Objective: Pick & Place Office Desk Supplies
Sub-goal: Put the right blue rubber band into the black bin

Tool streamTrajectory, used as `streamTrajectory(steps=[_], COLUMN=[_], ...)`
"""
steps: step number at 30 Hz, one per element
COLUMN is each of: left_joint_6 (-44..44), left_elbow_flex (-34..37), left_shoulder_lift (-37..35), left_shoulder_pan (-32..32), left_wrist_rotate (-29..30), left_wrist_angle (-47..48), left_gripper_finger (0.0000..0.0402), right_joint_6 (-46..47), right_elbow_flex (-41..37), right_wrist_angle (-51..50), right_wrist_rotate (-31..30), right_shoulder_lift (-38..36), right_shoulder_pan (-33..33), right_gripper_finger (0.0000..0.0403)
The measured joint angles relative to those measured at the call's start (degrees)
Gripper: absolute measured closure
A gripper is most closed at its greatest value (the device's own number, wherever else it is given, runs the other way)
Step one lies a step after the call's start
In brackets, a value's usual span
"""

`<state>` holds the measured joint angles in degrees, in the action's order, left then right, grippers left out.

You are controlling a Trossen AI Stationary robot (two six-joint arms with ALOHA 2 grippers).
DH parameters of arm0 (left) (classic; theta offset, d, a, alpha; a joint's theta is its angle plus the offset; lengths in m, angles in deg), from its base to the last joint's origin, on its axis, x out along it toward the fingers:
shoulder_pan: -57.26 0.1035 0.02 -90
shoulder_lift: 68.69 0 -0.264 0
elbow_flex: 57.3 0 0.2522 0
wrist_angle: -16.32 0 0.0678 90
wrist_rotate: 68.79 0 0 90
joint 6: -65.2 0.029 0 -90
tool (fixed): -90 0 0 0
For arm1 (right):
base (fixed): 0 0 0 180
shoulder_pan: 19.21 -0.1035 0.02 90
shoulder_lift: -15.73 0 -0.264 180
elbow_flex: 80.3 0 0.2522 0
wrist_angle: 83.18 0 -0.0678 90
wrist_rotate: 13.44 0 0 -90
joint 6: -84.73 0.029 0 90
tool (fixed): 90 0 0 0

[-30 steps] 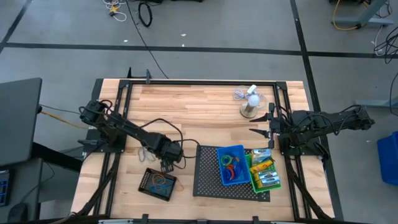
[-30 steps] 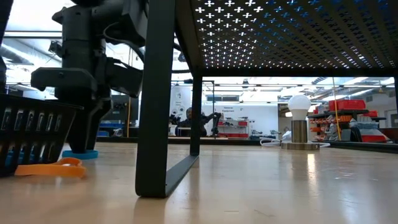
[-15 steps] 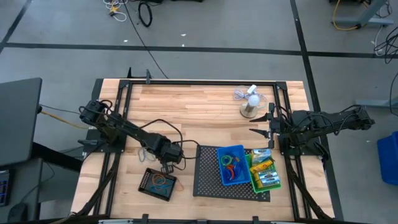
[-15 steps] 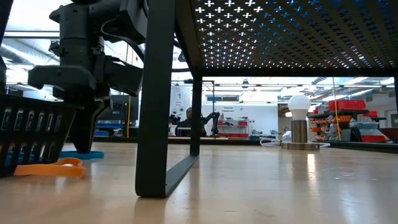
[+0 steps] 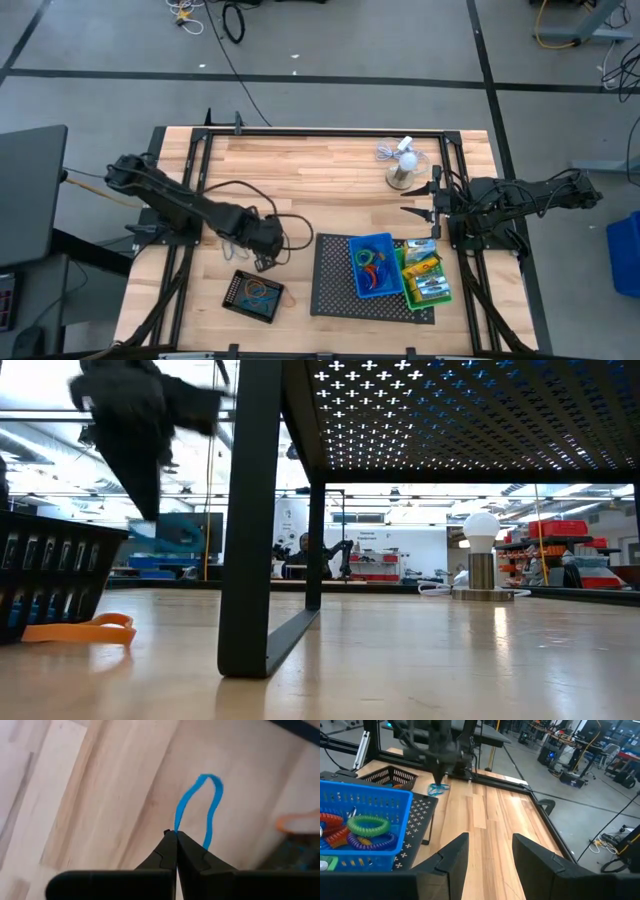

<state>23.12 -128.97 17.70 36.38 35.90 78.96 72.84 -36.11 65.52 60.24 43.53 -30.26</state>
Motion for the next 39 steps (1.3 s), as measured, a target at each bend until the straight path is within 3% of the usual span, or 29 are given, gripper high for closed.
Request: streamTrajectory(steps=[11,17,25,29,39], left_joint_6=[-9.18,-14.70,-15.74,-15.65,-17.90], left_elbow_flex=[-7.76,-7.90,-7.61,-7.61,-7.61], left_shoulder_lift=[-1.53,-0.82,4.19,5.97,6.21], left_shoulder_pan=[-12.82,-18.78,-19.93,-20.09,-22.03], left_wrist_rotate=[-2.80,-5.70,-1.84,-2.94,-2.59], left_wrist_angle=[12.58,8.34,5.80,5.77,5.91], left_gripper_finger=[0.0401,0.0401,0.0394,0.0349,0.0174], right_joint_6=[0.31,0.40,0.10,0.44,0.44], right_elbow_flex=[0.00,0.00,0.00,0.00,0.00], right_wrist_angle=[0.43,2.44,3.41,3.39,3.34], right_wrist_rotate=[-1.62,-1.62,-2.32,-2.32,-2.40], right_shoulder_lift=[0.01,0.01,0.01,0.01,0.01], right_shoulder_pan=[-0.01,-0.01,-0.01,-0.01,-0.01], right_gripper_finger=[0.0242,0.0242,0.0242,0.0242,0.0242])
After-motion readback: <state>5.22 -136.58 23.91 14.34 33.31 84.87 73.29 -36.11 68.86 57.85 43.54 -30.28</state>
